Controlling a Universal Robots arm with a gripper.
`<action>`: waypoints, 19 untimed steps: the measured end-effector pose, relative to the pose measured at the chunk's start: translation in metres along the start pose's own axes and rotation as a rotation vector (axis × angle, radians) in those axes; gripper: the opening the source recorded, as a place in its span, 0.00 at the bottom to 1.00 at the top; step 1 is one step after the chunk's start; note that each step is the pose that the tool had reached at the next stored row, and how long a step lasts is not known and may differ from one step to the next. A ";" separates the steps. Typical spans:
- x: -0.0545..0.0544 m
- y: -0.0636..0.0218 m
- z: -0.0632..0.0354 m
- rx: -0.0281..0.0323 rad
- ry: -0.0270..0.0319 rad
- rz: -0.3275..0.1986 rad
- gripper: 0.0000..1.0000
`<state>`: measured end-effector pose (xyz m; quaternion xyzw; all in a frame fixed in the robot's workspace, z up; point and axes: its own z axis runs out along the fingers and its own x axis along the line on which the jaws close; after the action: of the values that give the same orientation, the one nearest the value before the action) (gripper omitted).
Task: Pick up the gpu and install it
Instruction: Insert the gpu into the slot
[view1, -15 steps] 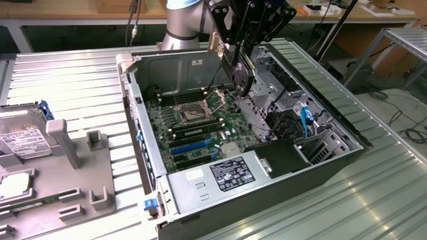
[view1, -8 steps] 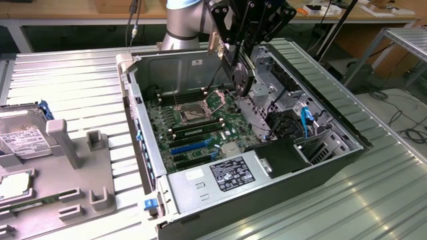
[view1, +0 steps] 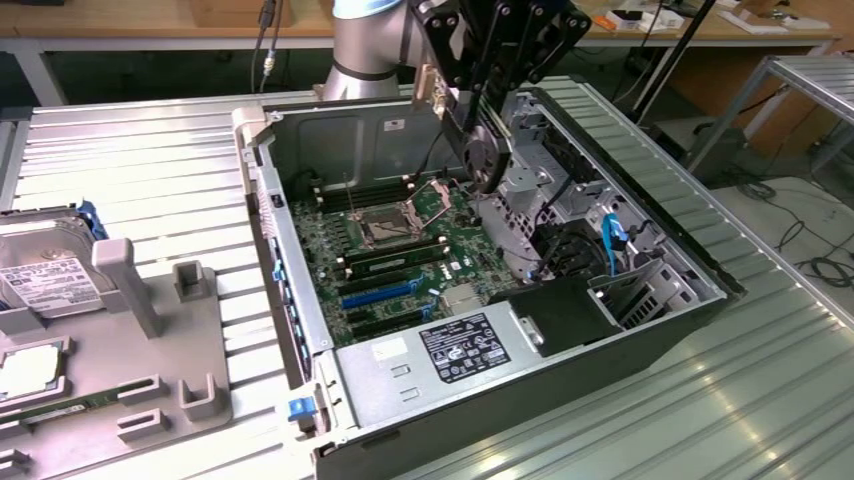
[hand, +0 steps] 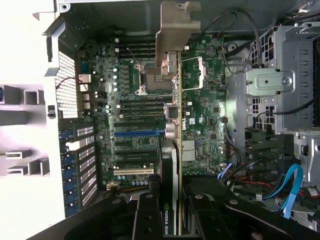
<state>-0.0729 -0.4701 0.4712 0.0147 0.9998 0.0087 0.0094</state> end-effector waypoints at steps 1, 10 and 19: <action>0.000 0.0000 0.0000 -0.0001 0.0001 -0.007 0.27; 0.000 0.0000 0.0000 -0.0020 0.0019 -0.105 0.27; 0.000 0.0000 0.0000 -0.0025 0.0024 -0.134 0.27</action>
<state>-0.0729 -0.4701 0.4712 -0.0521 0.9986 0.0093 0.0088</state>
